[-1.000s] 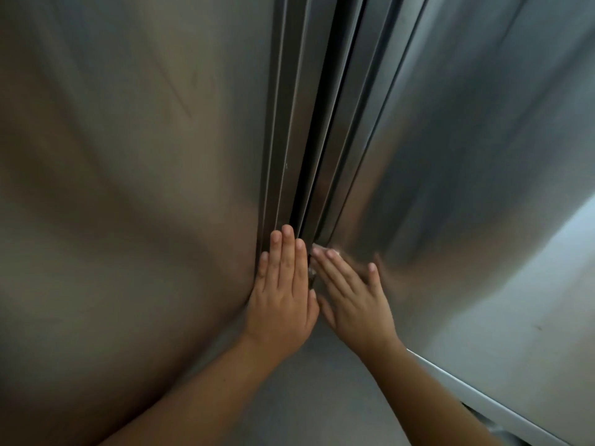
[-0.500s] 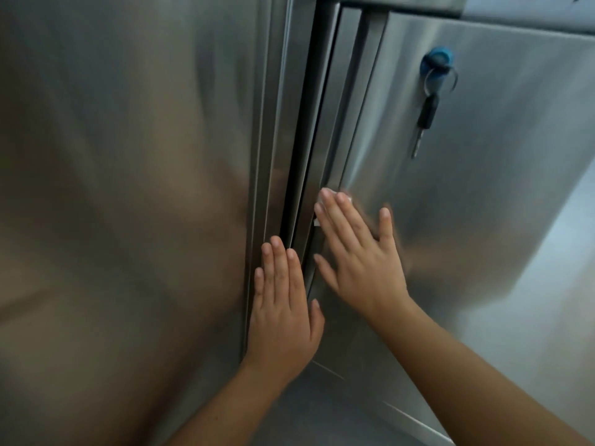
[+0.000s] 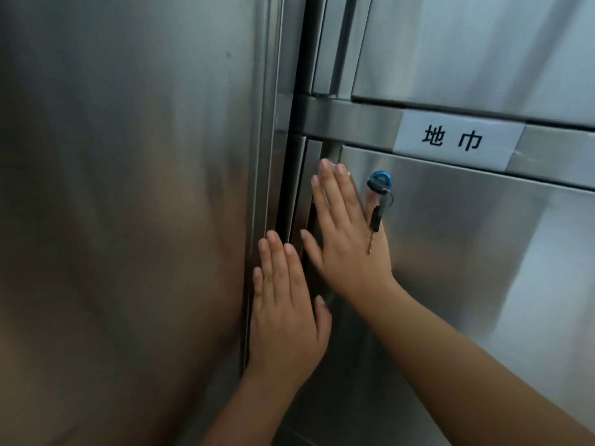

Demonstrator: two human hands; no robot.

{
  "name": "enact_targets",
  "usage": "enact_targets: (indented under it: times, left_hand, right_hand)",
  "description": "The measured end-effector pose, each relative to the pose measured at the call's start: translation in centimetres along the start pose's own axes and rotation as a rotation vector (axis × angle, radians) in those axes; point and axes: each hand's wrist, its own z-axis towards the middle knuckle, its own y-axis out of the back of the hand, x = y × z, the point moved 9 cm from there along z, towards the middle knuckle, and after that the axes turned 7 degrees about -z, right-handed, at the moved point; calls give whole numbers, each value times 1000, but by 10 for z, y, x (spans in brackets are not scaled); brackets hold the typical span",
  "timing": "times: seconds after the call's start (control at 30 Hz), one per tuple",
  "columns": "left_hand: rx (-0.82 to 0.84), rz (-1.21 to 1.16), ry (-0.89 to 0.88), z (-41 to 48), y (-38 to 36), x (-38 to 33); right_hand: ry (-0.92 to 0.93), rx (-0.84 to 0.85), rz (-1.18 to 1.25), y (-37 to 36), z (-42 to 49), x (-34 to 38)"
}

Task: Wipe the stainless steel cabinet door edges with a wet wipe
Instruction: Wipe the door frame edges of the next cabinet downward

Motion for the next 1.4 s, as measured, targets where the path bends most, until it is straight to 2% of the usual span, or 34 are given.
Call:
enact_targets:
  times: [0.03,0.13,0.2,0.33,0.47,0.7,0.97,1.1,1.27,1.4]
  left_hand:
    - [-4,5,0,4,2,-2]
    - [-13,18,18,14,5,-5]
    - [-8,17,30,15,5,-5]
    - [23,15,-44,8,6,1]
    - [66,-14,-80,3,6,2]
    - [116,-16,-73,3,9,6]
    - [125,-23,-67,-3,10,5]
    - [139,-48,-85,-10,9,-2]
    - [120,-90,-152,-16,12,-19]
    - [95,-134,-131,-19,13,-26]
  right_hand:
    - [-13,9,65,2,7,-2]
    - [-32,-25,-62,5,15,-6]
    - [-58,-29,-59,4,14,-7]
    - [-47,-46,10,-4,-12,3]
    - [-24,18,10,-14,-36,17]
    - [-137,-70,142,1,11,-6]
    - [-27,-19,-67,-15,-60,11]
    - [-23,68,-129,-17,-77,12]
    - [-26,67,-14,-6,-88,9]
    - [-26,60,17,5,-101,-1]
